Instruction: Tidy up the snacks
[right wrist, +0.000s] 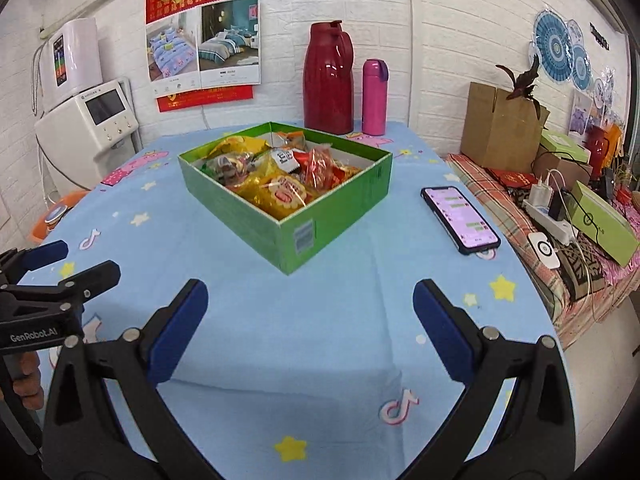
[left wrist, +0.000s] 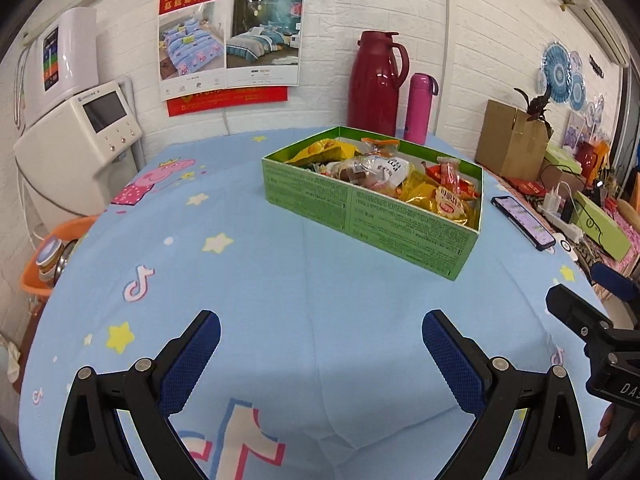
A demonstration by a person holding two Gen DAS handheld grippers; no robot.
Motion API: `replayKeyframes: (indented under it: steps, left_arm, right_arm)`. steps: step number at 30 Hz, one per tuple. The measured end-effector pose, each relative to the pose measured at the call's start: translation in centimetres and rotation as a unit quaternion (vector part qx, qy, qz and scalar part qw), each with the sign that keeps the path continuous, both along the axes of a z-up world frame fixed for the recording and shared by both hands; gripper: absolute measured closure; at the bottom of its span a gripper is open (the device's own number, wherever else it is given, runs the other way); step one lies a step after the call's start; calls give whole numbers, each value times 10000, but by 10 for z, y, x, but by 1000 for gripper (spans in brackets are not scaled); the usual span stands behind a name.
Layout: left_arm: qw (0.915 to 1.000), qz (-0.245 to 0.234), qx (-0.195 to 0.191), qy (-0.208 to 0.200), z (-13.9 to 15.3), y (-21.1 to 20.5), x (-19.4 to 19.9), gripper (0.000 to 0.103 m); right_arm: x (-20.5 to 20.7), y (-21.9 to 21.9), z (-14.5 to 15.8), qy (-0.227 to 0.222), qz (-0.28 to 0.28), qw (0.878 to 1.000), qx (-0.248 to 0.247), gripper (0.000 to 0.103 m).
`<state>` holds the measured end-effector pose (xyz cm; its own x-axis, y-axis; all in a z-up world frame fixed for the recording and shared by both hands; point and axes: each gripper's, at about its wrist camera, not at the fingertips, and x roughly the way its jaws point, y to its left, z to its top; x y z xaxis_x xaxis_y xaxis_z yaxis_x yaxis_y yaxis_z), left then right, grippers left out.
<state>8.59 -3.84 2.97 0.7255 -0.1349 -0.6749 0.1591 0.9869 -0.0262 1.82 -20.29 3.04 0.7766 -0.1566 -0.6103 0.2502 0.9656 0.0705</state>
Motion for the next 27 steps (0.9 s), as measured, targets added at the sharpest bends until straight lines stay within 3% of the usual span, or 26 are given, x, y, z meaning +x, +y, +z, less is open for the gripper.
replayKeyframes:
  steps: [6,27]
  left_arm:
    - [9999,79,88,67,-10,5,-10,0]
    - [9998,174,78,112,-18,14,-13,0]
  right_arm:
    - [-8,3,-18,146,-175,9997,39,1]
    - [-6,11,-23,180,-218,9996,-4,1]
